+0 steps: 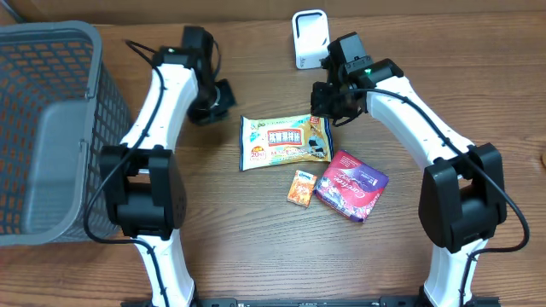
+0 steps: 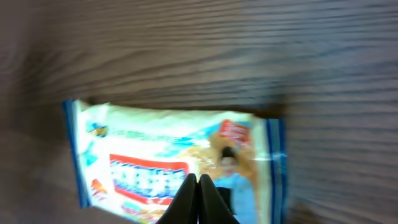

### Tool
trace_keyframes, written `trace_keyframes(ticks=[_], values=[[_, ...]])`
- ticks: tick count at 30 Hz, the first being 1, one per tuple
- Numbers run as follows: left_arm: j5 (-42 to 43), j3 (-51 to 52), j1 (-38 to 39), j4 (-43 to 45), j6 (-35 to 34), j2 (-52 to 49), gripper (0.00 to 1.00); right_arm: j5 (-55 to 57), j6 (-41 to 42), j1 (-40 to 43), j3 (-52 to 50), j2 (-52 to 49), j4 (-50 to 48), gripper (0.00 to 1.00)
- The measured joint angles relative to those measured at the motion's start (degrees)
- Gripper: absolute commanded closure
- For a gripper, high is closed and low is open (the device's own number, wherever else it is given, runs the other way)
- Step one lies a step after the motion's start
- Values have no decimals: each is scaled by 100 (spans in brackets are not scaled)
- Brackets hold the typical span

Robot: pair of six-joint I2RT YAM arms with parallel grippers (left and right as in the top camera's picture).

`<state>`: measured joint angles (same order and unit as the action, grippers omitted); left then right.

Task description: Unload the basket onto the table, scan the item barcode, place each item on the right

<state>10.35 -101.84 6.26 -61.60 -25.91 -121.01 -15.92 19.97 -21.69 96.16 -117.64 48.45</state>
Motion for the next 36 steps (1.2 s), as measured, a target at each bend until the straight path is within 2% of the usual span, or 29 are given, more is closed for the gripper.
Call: trace_keyframes(ticks=[3, 9, 18, 23, 28, 33, 36], values=[[389, 334, 201, 621, 103, 0, 96, -442, 105, -22, 0, -15, -74, 96], [817, 918, 393, 1257, 190, -4, 96, -1152, 413, -46, -243, -153, -354, 96], [476, 1681, 385, 1847, 168, 24, 96, -1261, 887, -48, -1102, -313, -739, 96], [-361, 1696, 343, 1779, 92, 103, 96, -822, 1403, -39, -1532, -313, -660, 96], [-955, 1523, 76, 1325, 76, 107, 96, -479, 1740, 66, -1552, -273, -313, 96], [-1139, 811, -216, 575, 74, -37, 96, -63, 1788, 184, -1397, -260, 50, 96], [-1080, 186, -238, 216, 76, -61, 96, 116, 1543, 186, -1309, -251, 68, 96]])
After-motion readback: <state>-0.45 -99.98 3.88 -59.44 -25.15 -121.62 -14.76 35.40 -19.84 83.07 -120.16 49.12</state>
